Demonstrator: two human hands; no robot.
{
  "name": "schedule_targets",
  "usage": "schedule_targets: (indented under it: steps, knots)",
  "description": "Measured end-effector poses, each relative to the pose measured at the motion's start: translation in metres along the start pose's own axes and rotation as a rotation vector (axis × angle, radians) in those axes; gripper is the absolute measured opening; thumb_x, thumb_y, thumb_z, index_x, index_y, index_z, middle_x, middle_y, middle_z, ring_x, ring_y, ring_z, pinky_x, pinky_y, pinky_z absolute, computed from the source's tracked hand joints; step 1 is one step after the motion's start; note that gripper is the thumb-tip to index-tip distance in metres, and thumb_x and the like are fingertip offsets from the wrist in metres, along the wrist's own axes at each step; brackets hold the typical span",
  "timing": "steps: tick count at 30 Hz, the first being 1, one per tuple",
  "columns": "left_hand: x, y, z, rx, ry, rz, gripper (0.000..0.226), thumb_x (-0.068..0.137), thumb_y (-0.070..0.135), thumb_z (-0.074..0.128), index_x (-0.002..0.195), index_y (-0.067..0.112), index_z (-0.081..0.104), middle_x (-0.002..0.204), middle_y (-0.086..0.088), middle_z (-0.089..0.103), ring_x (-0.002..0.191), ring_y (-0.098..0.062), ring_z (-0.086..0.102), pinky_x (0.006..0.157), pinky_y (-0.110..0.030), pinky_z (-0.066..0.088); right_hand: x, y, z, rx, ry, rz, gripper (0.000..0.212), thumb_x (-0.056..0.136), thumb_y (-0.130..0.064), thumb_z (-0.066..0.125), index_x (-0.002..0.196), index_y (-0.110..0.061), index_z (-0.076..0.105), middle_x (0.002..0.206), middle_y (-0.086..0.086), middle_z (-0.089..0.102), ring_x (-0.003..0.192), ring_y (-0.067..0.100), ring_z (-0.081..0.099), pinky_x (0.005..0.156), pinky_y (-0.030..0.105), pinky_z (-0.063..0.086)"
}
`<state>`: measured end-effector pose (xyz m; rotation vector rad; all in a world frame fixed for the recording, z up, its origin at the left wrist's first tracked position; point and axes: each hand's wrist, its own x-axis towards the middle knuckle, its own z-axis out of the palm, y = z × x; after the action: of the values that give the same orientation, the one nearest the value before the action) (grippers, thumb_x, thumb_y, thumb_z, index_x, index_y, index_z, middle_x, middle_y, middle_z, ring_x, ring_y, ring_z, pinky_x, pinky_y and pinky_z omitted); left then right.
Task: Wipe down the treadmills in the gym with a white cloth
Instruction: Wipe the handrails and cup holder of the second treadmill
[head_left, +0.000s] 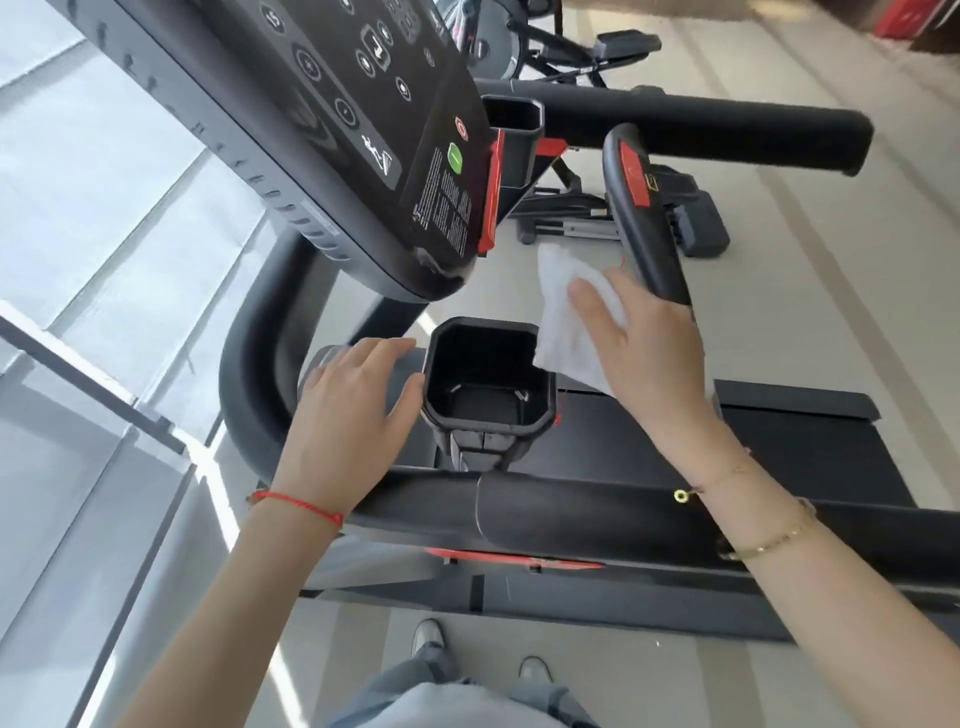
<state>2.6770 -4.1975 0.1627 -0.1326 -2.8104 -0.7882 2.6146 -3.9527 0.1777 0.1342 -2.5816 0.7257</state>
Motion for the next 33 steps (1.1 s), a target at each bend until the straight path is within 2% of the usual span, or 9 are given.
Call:
schedule_targets:
  steps: [3, 6, 10, 14, 18, 20, 25, 29, 33]
  knots:
    - [0.011, -0.007, 0.004, -0.026, -0.048, 0.012, 0.038, 0.096, 0.028, 0.055, 0.131, 0.013, 0.058, 0.120, -0.005, 0.064, 0.107, -0.027, 0.061, 0.093, -0.049, 0.047, 0.021, -0.014, 0.026, -0.097, -0.278, -0.172, 0.044, 0.095, -0.059, 0.039, 0.117, -0.025, 0.058, 0.094, -0.002, 0.067, 0.085, 0.025, 0.060, 0.068, 0.035, 0.041]
    - [0.018, -0.014, 0.008, -0.029, -0.097, 0.034, 0.042, 0.097, 0.032, 0.053, 0.134, 0.014, 0.056, 0.124, -0.003, 0.063, 0.112, -0.025, 0.059, 0.095, -0.046, 0.046, 0.024, -0.015, 0.040, -0.032, -0.622, -0.227, 0.048, 0.091, -0.062, 0.044, 0.134, -0.040, 0.043, 0.130, -0.009, 0.056, 0.112, 0.022, 0.056, 0.091, 0.041, 0.045]
    - [0.021, -0.016, 0.012, -0.067, -0.124, 0.040, 0.041, 0.098, 0.032, 0.052, 0.135, 0.015, 0.055, 0.124, -0.002, 0.064, 0.112, -0.023, 0.059, 0.093, -0.045, 0.048, 0.023, -0.001, 0.037, 0.118, -0.737, -0.222, 0.053, 0.092, -0.051, 0.054, 0.139, -0.053, 0.029, 0.136, -0.017, 0.043, 0.119, 0.014, 0.050, 0.096, 0.035, 0.043]
    - [0.021, -0.016, 0.014, -0.079, -0.124, 0.050, 0.039, 0.098, 0.031, 0.053, 0.134, 0.015, 0.055, 0.121, -0.001, 0.064, 0.107, -0.023, 0.061, 0.093, -0.045, 0.049, 0.037, -0.013, 0.052, 0.030, -0.753, -0.348, 0.052, 0.095, -0.045, 0.053, 0.141, -0.046, 0.030, 0.128, -0.011, 0.049, 0.110, 0.015, 0.052, 0.089, 0.036, 0.045]
    - [0.020, -0.014, 0.016, -0.067, -0.140, 0.033, 0.032, 0.098, 0.029, 0.054, 0.124, 0.013, 0.060, 0.113, -0.002, 0.065, 0.100, -0.024, 0.063, 0.089, -0.045, 0.049, 0.043, -0.032, 0.070, -0.100, -0.671, -0.554, 0.046, 0.096, -0.043, 0.049, 0.140, -0.036, 0.037, 0.130, -0.011, 0.053, 0.110, 0.017, 0.054, 0.079, 0.036, 0.045]
    - [0.021, -0.014, 0.016, -0.065, -0.140, 0.026, 0.034, 0.097, 0.030, 0.054, 0.127, 0.013, 0.059, 0.115, -0.001, 0.065, 0.102, -0.023, 0.063, 0.090, -0.044, 0.048, 0.039, -0.024, 0.068, -0.076, -0.648, -0.518, 0.046, 0.096, -0.046, 0.048, 0.139, -0.038, 0.037, 0.131, -0.013, 0.054, 0.111, 0.016, 0.054, 0.080, 0.037, 0.045]
    - [0.025, -0.013, 0.017, -0.074, -0.132, 0.024, 0.042, 0.098, 0.031, 0.053, 0.136, 0.012, 0.054, 0.123, 0.001, 0.062, 0.109, -0.021, 0.062, 0.095, -0.043, 0.048, 0.031, 0.013, 0.050, 0.069, -0.649, -0.207, 0.046, 0.094, -0.048, 0.050, 0.137, -0.033, 0.042, 0.131, -0.010, 0.055, 0.111, 0.018, 0.054, 0.083, 0.032, 0.037]
    - [0.025, -0.012, 0.019, -0.081, -0.118, 0.028, 0.040, 0.097, 0.030, 0.055, 0.132, 0.012, 0.057, 0.119, 0.002, 0.064, 0.104, -0.019, 0.063, 0.093, -0.036, 0.049, 0.040, -0.009, 0.061, -0.072, -0.669, -0.366, 0.045, 0.097, -0.047, 0.044, 0.137, -0.028, 0.040, 0.129, -0.004, 0.057, 0.105, 0.024, 0.057, 0.081, 0.037, 0.043]
    - [0.025, -0.014, 0.021, -0.045, -0.112, 0.035, 0.033, 0.095, 0.028, 0.058, 0.122, 0.010, 0.061, 0.112, 0.001, 0.065, 0.095, -0.021, 0.065, 0.082, -0.028, 0.044, 0.040, -0.030, 0.075, -0.174, -0.619, -0.481, 0.042, 0.098, -0.047, 0.041, 0.137, -0.031, 0.041, 0.127, -0.008, 0.058, 0.104, 0.021, 0.058, 0.072, 0.034, 0.040]
